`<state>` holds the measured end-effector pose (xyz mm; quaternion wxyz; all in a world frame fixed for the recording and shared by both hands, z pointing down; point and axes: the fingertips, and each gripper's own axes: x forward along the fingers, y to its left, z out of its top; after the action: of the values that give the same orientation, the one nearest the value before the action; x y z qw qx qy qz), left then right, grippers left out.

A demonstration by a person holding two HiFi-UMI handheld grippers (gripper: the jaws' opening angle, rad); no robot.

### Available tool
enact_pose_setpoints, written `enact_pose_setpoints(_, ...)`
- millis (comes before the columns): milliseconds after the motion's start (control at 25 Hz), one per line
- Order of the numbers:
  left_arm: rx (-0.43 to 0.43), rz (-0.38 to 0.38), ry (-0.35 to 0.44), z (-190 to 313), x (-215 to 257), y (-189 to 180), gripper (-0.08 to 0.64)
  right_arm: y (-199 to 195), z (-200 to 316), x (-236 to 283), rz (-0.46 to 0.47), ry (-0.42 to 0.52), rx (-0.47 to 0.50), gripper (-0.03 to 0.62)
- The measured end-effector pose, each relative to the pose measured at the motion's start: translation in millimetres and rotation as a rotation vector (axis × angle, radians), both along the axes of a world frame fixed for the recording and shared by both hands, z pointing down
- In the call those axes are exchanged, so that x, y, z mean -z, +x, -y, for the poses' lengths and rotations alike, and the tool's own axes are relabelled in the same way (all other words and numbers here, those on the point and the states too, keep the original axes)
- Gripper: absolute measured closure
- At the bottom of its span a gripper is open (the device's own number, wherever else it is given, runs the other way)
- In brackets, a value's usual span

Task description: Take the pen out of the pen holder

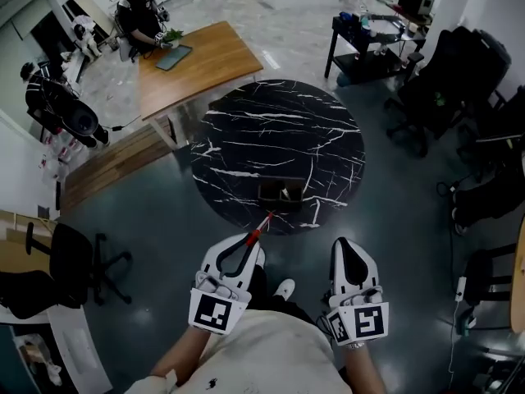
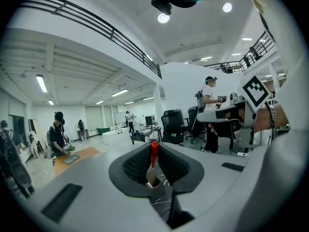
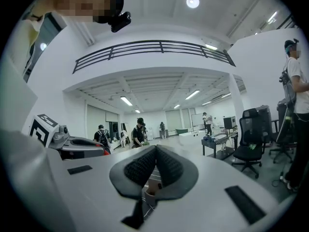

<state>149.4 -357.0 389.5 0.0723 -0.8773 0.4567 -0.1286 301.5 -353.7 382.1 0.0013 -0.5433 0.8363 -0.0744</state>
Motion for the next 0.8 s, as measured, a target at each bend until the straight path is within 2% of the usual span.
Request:
enact_pose_setpoints(200,0.008,-0.031,-0.023,-9.6,-3.1,2.8,0.508,-3.9,-13.5,-4.2,-0.006,-0.017,0.014,0.574)
enact_pose_setpoints(400,0.019,-0.072,-0.01,-11.6,0.9,6.7,0.508,0.7,-15.6,-4.2,-0.013,-0.013,0.015,0.574)
enact_pose_setpoints(480,0.033,-0.096,-0.039,-14.2,-3.8,6.1,0.508,1.2,-16.8,-5.7,-0.014,-0.016,0.019,0.574)
enact_pose_setpoints(640,0.05,-0.093,-0.102,-20.8,-14.2,4.1,0.508,0.7,-18.7,-8.9,-0.024,-0.019,0.027,0.574)
enact_pose_setpoints(800,0.052,-0.108,-0.077,-18.7,-10.2,2.6,0.508,0.2,-19.0,-8.6,-0.02,-0.02,0.022,0.574)
